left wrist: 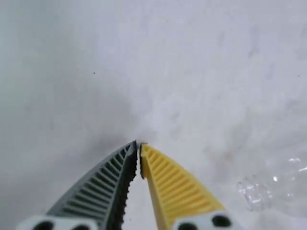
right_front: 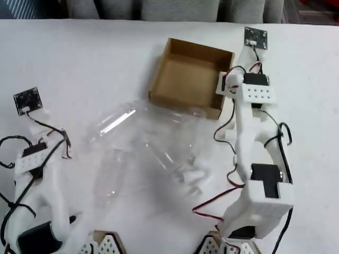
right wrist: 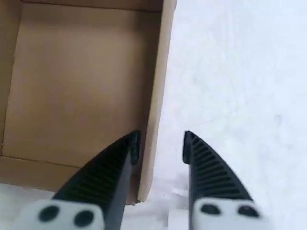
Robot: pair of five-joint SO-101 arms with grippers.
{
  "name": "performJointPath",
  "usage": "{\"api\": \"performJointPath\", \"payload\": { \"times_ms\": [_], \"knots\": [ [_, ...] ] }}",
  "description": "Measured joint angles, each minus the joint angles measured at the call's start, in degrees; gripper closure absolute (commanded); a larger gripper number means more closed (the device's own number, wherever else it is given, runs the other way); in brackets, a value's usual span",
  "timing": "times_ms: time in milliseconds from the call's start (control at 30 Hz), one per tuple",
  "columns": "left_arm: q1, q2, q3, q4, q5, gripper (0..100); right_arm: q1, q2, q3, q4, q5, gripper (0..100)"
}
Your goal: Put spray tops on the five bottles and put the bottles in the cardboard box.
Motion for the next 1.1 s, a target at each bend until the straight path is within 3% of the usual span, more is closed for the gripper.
{"api": "performJointPath", "payload": {
  "times_ms": [467, 633, 967, 1100],
  "knots": [
    [0.0, 0.0, 0.0, 0.0, 0.0, 98, -2.9, 9.5, -3.8, -1.8, -0.1, 85.5],
    [0.0, 0.0, 0.0, 0.0, 0.0, 98, -5.7, 15.3, -6.4, -1.8, 0.4, 98.8],
    [0.0, 0.0, 0.0, 0.0, 0.0, 98, -6.2, 17.0, -8.7, -1.8, 26.3, 98.2],
    [0.0, 0.0, 0.0, 0.0, 0.0, 98, -7.1, 17.0, -8.8, -1.8, 30.6, 97.8]
  ]
}}
